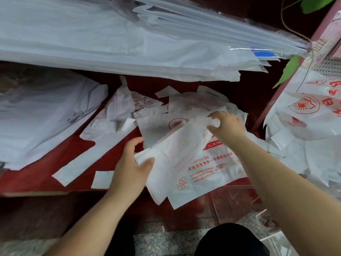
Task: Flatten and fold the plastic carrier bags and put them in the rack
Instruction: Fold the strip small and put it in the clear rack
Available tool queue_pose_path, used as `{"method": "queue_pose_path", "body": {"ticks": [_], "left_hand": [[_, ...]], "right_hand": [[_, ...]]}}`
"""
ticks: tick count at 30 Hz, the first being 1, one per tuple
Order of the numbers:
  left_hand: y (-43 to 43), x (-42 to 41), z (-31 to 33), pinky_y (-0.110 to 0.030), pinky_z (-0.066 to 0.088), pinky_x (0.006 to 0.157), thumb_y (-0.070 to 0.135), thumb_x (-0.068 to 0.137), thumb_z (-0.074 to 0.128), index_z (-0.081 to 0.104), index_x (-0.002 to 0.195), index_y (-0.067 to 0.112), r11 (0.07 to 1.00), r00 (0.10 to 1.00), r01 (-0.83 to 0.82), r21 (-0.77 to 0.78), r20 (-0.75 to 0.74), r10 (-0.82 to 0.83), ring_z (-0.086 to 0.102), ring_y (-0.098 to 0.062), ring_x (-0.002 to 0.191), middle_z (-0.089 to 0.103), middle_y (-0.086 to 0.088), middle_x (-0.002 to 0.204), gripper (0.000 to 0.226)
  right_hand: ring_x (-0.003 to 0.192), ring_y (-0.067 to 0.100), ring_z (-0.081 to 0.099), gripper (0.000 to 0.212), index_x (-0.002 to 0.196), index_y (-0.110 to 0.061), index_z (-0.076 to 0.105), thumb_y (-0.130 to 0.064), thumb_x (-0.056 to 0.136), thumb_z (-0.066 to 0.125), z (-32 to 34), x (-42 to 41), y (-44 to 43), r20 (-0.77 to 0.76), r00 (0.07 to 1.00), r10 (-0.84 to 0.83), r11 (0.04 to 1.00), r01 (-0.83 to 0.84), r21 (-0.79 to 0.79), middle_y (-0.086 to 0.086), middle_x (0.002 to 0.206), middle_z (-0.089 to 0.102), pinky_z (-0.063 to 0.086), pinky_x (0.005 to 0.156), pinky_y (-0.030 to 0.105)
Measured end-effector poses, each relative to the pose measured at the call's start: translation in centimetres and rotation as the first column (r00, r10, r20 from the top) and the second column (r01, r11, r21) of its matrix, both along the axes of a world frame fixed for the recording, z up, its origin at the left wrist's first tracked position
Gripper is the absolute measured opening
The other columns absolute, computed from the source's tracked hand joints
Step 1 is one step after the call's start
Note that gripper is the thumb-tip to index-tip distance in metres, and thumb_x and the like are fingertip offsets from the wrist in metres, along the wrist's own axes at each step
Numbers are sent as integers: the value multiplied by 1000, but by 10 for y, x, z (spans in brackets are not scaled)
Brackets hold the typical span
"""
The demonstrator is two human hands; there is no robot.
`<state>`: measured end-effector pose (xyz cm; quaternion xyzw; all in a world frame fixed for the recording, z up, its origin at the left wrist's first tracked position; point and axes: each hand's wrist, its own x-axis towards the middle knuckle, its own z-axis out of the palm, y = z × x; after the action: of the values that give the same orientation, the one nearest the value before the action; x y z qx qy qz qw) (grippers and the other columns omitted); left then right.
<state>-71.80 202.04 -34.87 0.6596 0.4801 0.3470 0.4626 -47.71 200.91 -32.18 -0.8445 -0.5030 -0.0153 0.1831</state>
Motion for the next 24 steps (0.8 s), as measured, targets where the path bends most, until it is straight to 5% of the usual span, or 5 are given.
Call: {"method": "queue_pose_path", "body": {"ticks": [5, 9, 19, 22, 24], "left_hand": [[-24, -6, -20, -15, 46, 42, 7, 89, 53, 35, 135, 38, 996, 998, 35, -88, 63, -29, 58, -9, 74, 45, 8, 115, 58], [-31, -3, -26, 2, 39, 62, 2, 88, 53, 57, 113, 29, 998, 995, 53, -38, 84, -50, 51, 3, 86, 52, 18, 100, 37], [-49, -17, -35, -18, 53, 62, 10, 85, 60, 39, 117, 43, 952, 947, 267, -147, 222, -232, 61, -11, 94, 50, 16, 114, 51], [-48, -36, -37, -8, 45, 73, 22, 82, 66, 19, 113, 62, 902, 896, 432, 0, -112, -429, 53, -1, 95, 36, 33, 115, 69], [-41, -42, -39, -4, 39, 68, 33, 78, 69, 21, 123, 58, 775, 827, 496, 391, -486, -284, 43, 1, 96, 31, 32, 111, 71]], "right_hand": [[116, 29, 47, 58, 137, -7, 36, -10, 84, 59, -29, -33, -20, 58, 993, 102, 969, -112, 222, 13, 137, 40, 38, 99, 39], [107, 29, 57, 41, 119, -9, 50, -18, 80, 45, -60, -62, -65, 135, 916, 378, 841, -401, 364, 18, 121, 58, 44, 92, 32], [118, 18, 44, 44, 115, -19, 48, -35, 74, 53, -98, -79, -110, 207, 792, 574, 762, -610, 219, 4, 126, 52, 30, 102, 32], [110, 16, 50, 21, 103, -23, 52, -38, 94, 40, -100, -80, -108, 218, 810, 545, 728, -586, 356, 5, 110, 67, 36, 96, 32], [108, 17, 51, 31, 97, -23, 58, -38, 98, 31, -101, -80, -110, 204, 821, 534, 719, -568, 401, 4, 106, 69, 37, 94, 30]]}}
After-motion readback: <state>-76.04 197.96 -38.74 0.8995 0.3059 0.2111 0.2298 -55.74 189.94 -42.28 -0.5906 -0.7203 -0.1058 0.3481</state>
